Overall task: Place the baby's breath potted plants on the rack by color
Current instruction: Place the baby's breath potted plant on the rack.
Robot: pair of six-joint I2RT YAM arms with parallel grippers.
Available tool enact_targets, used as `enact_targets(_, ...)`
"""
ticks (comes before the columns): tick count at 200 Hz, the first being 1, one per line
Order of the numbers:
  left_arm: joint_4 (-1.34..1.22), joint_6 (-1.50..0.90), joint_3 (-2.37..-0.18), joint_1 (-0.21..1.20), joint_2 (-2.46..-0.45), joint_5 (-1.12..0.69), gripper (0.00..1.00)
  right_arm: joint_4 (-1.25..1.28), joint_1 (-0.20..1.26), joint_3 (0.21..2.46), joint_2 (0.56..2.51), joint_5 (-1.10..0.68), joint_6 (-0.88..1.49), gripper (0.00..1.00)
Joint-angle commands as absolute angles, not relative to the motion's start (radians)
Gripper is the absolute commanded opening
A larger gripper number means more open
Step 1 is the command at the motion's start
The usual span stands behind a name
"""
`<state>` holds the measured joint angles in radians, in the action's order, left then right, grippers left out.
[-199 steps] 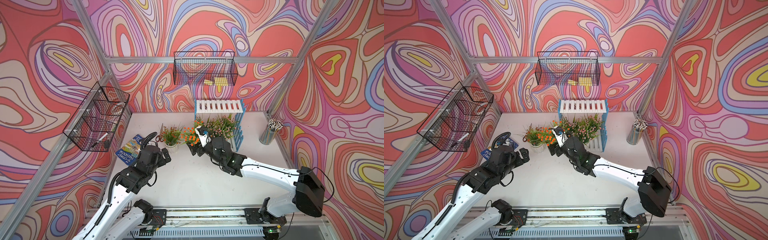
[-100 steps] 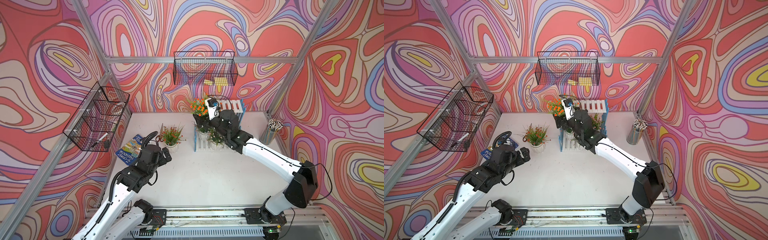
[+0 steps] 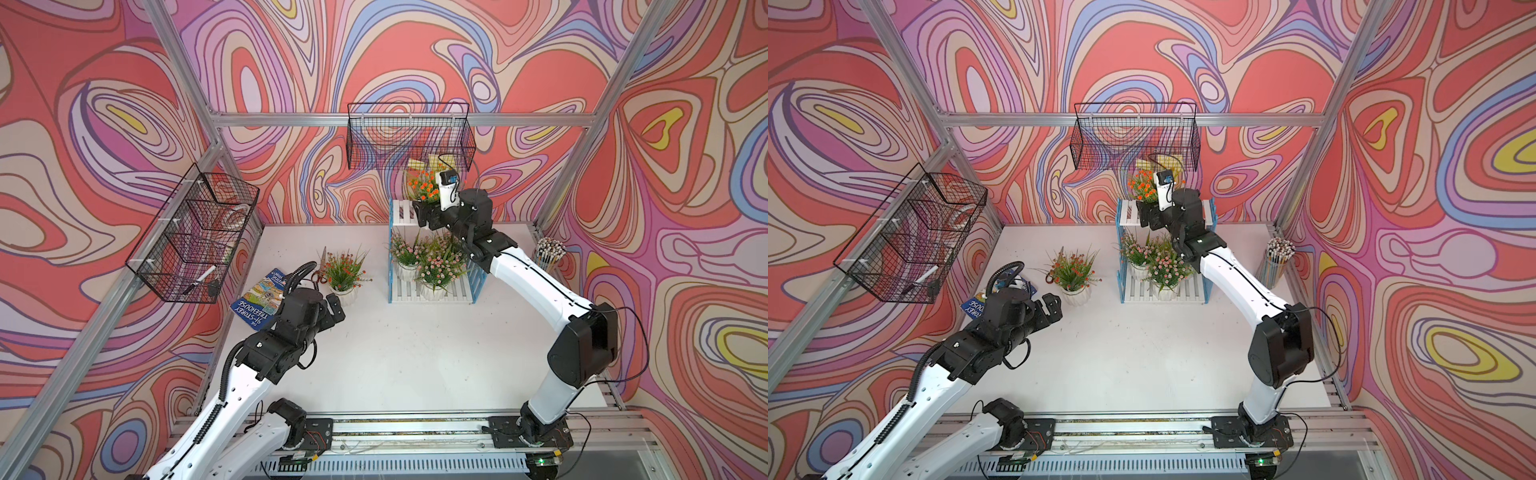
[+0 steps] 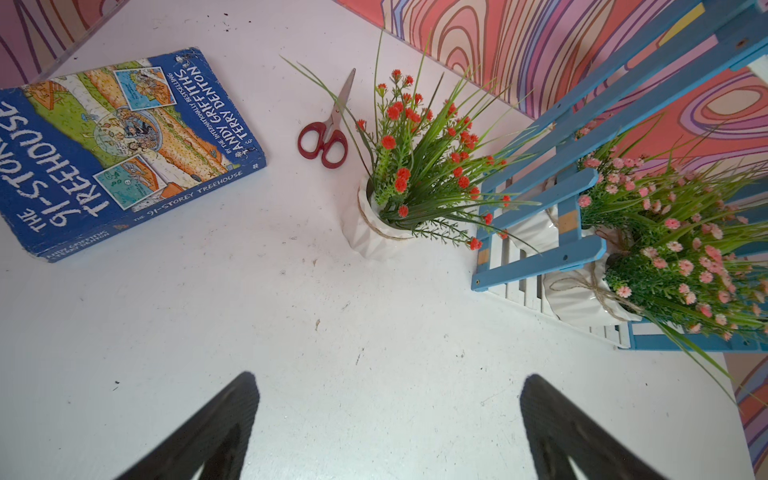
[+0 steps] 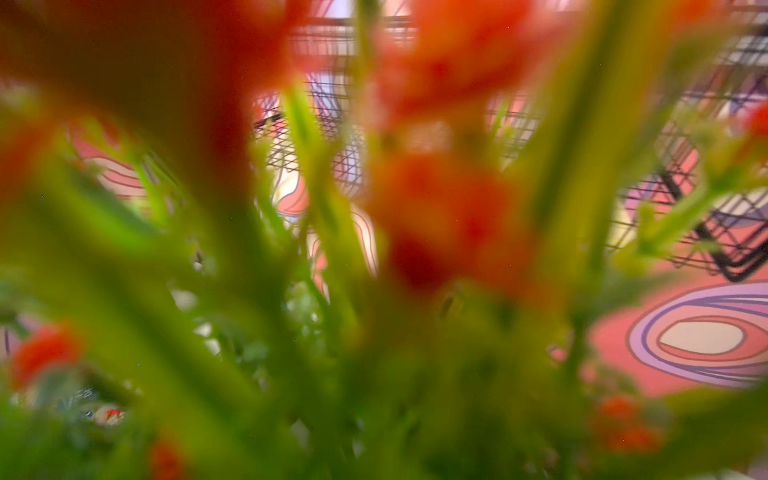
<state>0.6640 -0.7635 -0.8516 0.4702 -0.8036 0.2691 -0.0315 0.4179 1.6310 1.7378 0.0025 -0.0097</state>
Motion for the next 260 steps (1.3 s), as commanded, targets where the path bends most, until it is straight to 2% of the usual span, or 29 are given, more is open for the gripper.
enact_targets(1,0.646,-0.775,-0.853,0.465,-0.811,0.263,1.00,0.005,0.377,1.694,1.743,-0.022,-0.014,0.79)
enact_targets(90,0.646,-0.775,-0.855,0.465,-0.816,0.247,1.00,-0.037,0.246,1.786,1.821,-0.055,-0.007,0.80)
enact_targets(174,0.629,-0.775,-0.857,0.466,-0.842,0.222,1.00,-0.061,0.222,1.812,1.868,-0.058,-0.007,0.79)
enact_targets(260,0.600,-0.779,-0.848,0.465,-0.868,0.204,1.00,-0.103,0.209,1.798,1.819,-0.045,-0.008,0.80)
